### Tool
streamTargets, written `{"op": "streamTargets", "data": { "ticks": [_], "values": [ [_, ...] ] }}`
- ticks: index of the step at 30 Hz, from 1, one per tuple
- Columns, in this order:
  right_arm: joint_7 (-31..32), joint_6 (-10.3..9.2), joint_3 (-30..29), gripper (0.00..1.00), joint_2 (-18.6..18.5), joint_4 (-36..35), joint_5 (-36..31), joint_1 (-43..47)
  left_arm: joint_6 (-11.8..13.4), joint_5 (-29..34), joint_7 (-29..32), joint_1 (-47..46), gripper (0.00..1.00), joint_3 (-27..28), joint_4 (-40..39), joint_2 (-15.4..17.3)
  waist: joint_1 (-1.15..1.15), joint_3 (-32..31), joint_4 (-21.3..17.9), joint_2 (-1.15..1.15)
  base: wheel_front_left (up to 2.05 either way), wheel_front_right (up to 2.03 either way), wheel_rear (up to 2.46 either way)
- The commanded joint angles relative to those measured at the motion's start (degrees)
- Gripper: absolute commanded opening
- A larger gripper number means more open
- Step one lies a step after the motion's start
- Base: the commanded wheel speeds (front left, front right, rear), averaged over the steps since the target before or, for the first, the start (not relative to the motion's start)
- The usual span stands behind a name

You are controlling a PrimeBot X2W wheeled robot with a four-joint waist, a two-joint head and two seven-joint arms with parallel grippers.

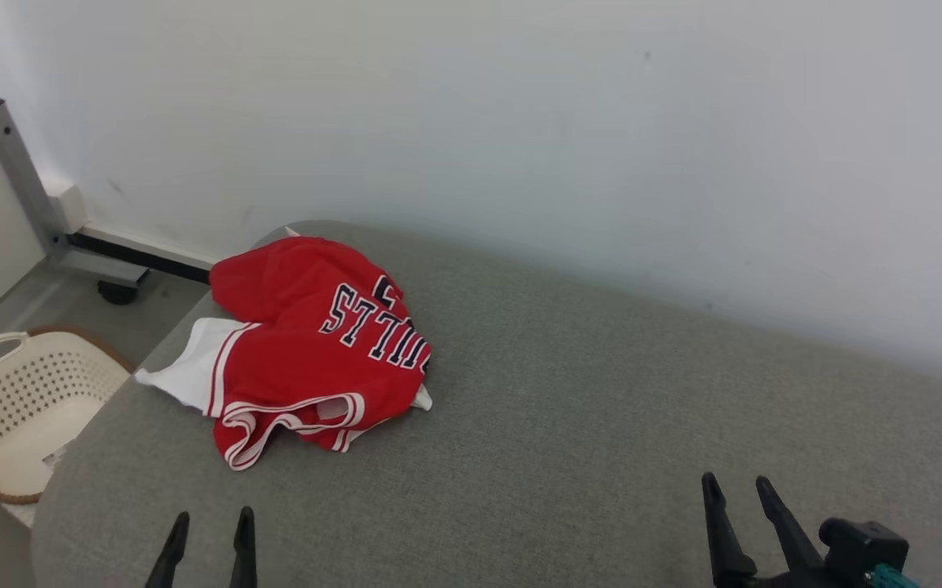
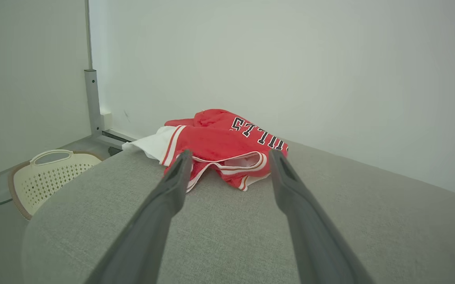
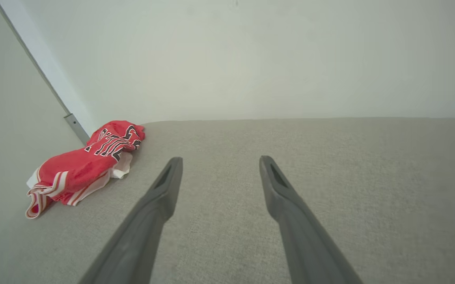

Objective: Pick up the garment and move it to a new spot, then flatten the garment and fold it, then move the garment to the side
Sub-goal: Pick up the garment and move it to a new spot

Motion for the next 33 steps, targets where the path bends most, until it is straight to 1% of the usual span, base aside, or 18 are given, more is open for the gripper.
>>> {"op": "streamTargets", "data": {
  "ticks": [1, 6, 11, 16, 20, 22, 24, 25, 26, 28, 29, 30, 31, 33],
  "values": [
    [-0.23, -0.13, 0.44, 1.0, 0.05, -0.06, 0.08, -1.22, 0.06, 0.54, -0.15, 0.6, 1.0, 0.69, -0.57, -0.05, 0.0, 1.39, 3.63, 0.0, 0.0, 0.0, 0.0],
    [0.16, -0.13, 3.29, 1.0, 0.02, 1.09, -0.32, -4.49, 0.06, 1.2, -0.15, 1.38, 1.0, 4.13, -2.58, -1.18, 0.0, 3.2, 5.27, 0.0, 0.0, 0.0, 0.0],
    [-0.27, -0.13, 5.61, 1.0, 0.02, 2.68, 0.38, -6.73, 0.06, 1.45, -0.15, 2.83, 1.0, 6.7, -4.22, -1.98, 0.0, 3.94, 5.85, 0.0, 0.0, 0.0, 0.0],
    [-0.98, -0.13, 6.75, 1.0, 0.04, 4.03, 0.55, -7.6, 0.06, 1.22, -0.15, 3.3, 1.0, 7.23, -4.25, -2.05, 0.0, 3.97, 5.81, 0.0, 0.0, 0.0, 0.0],
    [-1.4, -0.13, 7.74, 1.0, 0.06, 4.39, -0.02, -6.89, 0.06, 0.16, -0.15, 1.35, 1.0, 5.13, -2.05, -0.74, 0.0, 3.57, 5.41, 0.0, 0.0, 0.0, 0.0],
    [-1.51, -0.13, 8.22, 1.0, 0.03, 4.05, -0.23, -6.21, 0.06, -0.85, -0.15, -0.51, 1.0, 3.22, -0.04, 0.02, 0.0, 3.37, 5.2, 0.0, 0.0, 0.0, 0.0],
    [-1.32, -0.13, 8.27, 1.0, 0.01, 3.52, -0.47, -5.34, 0.06, -1.95, -0.15, -2.91, 1.0, 0.2, 3.24, 1.15, 0.0, 3.14, 4.92, 0.0, 0.0, 0.0, 0.0],
    [-1.05, -0.13, 8.06, 1.0, 0.04, 2.92, -0.54, -4.27, 0.06, -3.44, 0.32, -6.28, 1.0, -2.99, 7.7, 2.0, 0.0, 2.84, 4.61, 0.0, 0.0, 0.0, 0.0],
    [-0.79, -0.13, 7.91, 1.0, 0.05, 2.55, -0.37, -3.65, 0.06, -4.03, 1.24, -8.21, 1.0, -4.2, 9.95, 2.09, 0.0, 2.61, 4.4, 0.0, 0.0, 0.0, 0.0],
    [-0.31, -0.13, 7.37, 1.0, 0.01, 1.87, -0.38, -2.19, 0.06, -5.06, 4.01, -11.81, 1.0, -4.83, 14.8, 1.81, 0.0, 2.05, 3.89, 0.0, 0.0, 0.0, 0.0],
    [-0.31, -0.13, 7.37, 1.0, 0.01, 1.87, -0.38, -2.19, 0.06, -5.06, 4.01, -11.81, 1.0, -4.83, 14.8, 1.81, 0.0, 2.05, 3.89, 0.0, 0.0, 0.0, 0.0],
    [0.04, -0.13, 7.28, 1.0, 0.03, 1.29, -0.68, -1.64, 0.18, -5.58, 5.49, -13.74, 1.0, -4.87, 16.94, 1.5, 0.0, 2.03, 3.29, 0.0, 0.0, 0.0, 0.0],
    [1.24, -0.13, 7.52, 1.0, 0.05, -0.18, -1.53, -1.35, 0.86, -6.34, 8.22, -18.12, 1.0, -4.75, 20.32, 1.1, 0.0, 2.8, 1.11, 0.0, 0.0, 0.0, 0.0],
    [2.65, -0.13, 7.34, 1.0, 0.01, -1.77, -2.47, -0.51, 1.0, -7.0, 10.72, -21.83, 1.0, -4.71, 23.71, 0.85, 0.0, 3.7, -0.83, 0.0, 0.0, 0.0, 0.0]
  ]
}}
